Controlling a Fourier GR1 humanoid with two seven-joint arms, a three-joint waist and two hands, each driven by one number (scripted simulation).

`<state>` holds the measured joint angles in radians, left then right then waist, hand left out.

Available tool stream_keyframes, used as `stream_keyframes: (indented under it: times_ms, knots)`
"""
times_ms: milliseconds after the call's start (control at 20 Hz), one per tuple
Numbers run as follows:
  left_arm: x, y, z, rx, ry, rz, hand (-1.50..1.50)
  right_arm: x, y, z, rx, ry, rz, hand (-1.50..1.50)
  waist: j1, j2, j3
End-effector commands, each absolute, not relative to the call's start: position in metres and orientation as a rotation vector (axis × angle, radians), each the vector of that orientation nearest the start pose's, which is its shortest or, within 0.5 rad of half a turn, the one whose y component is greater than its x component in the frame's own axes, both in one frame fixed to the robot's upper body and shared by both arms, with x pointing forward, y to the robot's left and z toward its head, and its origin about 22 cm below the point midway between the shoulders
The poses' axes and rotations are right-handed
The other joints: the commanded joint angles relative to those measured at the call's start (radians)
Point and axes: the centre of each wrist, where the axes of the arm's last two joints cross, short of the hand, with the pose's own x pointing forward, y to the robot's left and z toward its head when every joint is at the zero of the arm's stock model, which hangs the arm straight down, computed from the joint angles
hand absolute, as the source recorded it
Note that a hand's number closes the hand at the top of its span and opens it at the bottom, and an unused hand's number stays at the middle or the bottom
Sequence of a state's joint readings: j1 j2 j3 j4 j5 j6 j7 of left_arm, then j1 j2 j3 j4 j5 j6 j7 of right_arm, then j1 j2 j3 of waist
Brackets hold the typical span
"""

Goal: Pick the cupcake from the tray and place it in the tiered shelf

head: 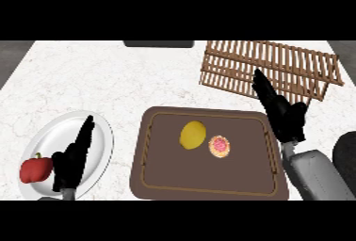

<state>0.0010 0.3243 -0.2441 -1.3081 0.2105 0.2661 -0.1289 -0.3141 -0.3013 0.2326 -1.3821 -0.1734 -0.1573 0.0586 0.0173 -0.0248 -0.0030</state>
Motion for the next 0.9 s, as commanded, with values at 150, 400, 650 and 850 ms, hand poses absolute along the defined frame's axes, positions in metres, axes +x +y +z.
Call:
stream_keyframes:
  times_ms: [150,400,650,850]
  knots:
    - [0.26,0.28,0.004,0.282,-1.571,-0.002,0.0,0.313,-0.162,0.095,-0.078,-1.7,0.121,1.5,-0.017,0.02,0.002]
    - [0.262,0.277,0.025,0.253,-1.605,0.049,0.0,0.309,-0.172,0.084,-0.245,-1.606,-0.331,-1.5,-0.03,0.016,0.003]
    - [0.264,0.28,0.034,0.256,-1.608,0.041,0.0,0.26,-0.19,0.1,-0.127,-1.762,-0.154,-1.5,-0.027,0.022,0.003]
    - [0.259,0.27,0.054,0.263,-1.613,0.053,0.0,0.248,-0.181,0.134,-0.184,-1.667,0.168,-1.5,-0.028,0.014,0.001]
